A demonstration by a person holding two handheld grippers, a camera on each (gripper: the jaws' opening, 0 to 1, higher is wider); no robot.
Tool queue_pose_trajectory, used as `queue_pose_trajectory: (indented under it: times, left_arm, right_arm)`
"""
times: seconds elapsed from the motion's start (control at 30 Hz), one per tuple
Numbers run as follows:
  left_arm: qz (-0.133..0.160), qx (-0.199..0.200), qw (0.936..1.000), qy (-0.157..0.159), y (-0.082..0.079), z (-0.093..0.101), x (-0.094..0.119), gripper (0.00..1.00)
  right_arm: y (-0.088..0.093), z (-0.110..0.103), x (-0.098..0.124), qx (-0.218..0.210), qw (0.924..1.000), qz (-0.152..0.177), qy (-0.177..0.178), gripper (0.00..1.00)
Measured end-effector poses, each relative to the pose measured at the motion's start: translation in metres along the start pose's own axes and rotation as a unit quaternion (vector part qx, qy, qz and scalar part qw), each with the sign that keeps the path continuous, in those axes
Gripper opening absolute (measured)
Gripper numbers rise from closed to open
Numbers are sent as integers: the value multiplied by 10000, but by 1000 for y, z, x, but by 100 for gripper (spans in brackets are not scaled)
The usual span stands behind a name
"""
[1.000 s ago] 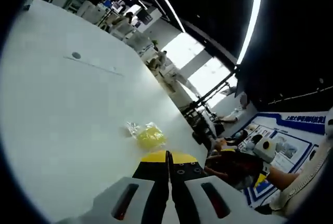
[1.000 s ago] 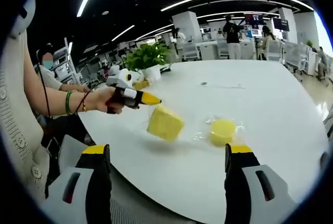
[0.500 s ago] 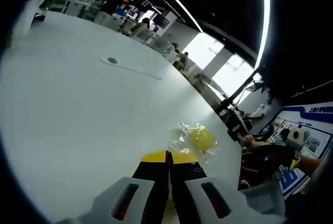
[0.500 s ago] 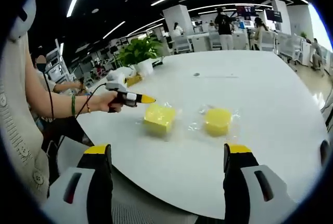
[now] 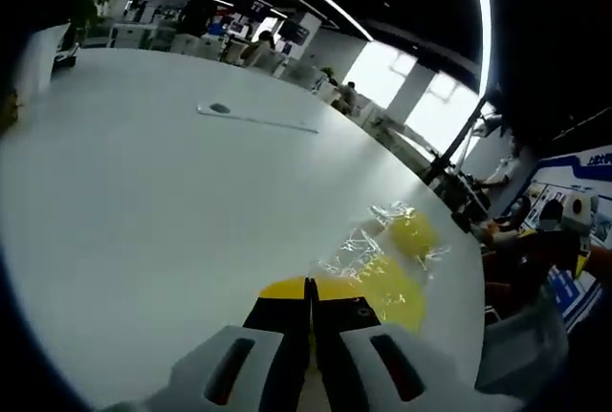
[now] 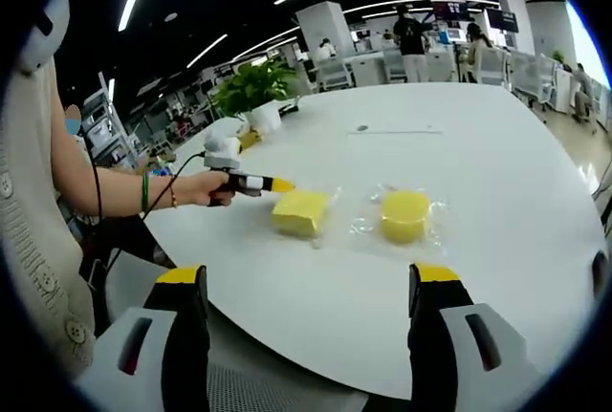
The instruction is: Compare the silicone blocks by pressing each to a similar depth, holding the contact briefly, and releasing to observe deformation and rebound differences across the visible hardness samples.
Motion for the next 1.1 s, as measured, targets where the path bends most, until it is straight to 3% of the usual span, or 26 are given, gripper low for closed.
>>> queue_pose_trajectory:
  times: [0.23, 0.43, 0.57, 0.8, 1.1]
  left_arm:
    - [76, -107, 9999, -109, -2, -3, 3, 0]
    - [295, -32, 9990, -335, -10, -8, 16, 28]
    - [311, -88, 9987, -399, -11, -4, 29, 34]
    - [571, -212, 9971, -453, -8, 22, 65, 40]
    - [921, -719, 9909, -674, 7, 69, 114, 49]
  right_arm:
    - [-2, 1, 2, 12, 10000, 41, 3, 80]
    - [-1, -1, 4, 55, 10000, 77, -16, 79]
    - [-2, -3, 6, 113, 9998, 148, -34, 79]
    - [-6, -9, 9, 229, 9990, 351, -147, 80]
    - [-13, -14, 17, 487, 9957, 721, -316, 80]
Point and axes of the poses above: the point that each gripper's makers call its tool centre point, and the gripper's own axes: x roughly backward along the fingers, z roughly to its right, y roughly out of its underside, the point moved 9 cm from there along x, roughly backward along the fingers, and after that the axes turned 11 degrees about -z, right-handed, at the moved point
